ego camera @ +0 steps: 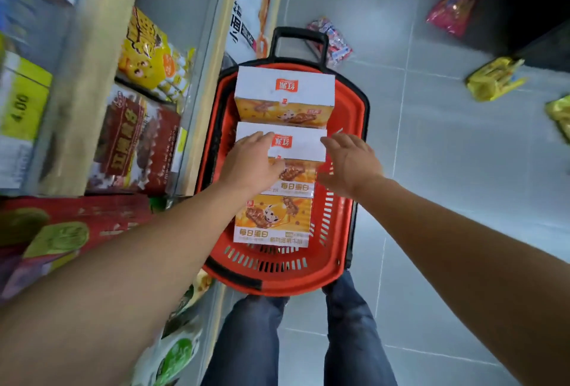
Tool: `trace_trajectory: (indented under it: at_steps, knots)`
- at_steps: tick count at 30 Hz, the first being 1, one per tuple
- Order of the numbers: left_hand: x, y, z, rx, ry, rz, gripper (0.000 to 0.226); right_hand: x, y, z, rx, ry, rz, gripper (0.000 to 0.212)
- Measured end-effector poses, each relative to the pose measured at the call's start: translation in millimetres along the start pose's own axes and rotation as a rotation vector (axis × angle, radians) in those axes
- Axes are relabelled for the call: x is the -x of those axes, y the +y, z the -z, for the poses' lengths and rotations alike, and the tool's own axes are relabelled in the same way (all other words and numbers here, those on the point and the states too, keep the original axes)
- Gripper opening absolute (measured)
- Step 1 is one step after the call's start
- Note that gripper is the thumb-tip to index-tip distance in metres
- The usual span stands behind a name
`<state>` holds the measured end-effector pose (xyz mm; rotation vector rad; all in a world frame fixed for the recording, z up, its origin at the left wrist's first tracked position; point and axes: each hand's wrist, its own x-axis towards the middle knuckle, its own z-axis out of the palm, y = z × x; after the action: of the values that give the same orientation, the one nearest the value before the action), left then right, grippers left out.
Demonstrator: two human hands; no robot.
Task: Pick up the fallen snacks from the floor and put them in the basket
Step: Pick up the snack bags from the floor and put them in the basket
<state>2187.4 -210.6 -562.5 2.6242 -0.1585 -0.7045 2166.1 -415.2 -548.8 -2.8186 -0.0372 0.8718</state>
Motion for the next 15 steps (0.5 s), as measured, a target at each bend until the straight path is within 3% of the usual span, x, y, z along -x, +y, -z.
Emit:
trace_trajectory:
  at_steps: [9, 15]
  knots:
    - [72.8, 116.8, 101.7, 0.001, 0.023, -0.219, 0.067, 164.1, 28.7, 107.5, -0.093, 0.196, -0.198, 0.076]
    - [123.5, 216.5, 128.5, -0.100, -0.010, -0.410, 0.066, 270.6, 81.2, 146.4, -0.198, 0.337, -0.376, 0.080]
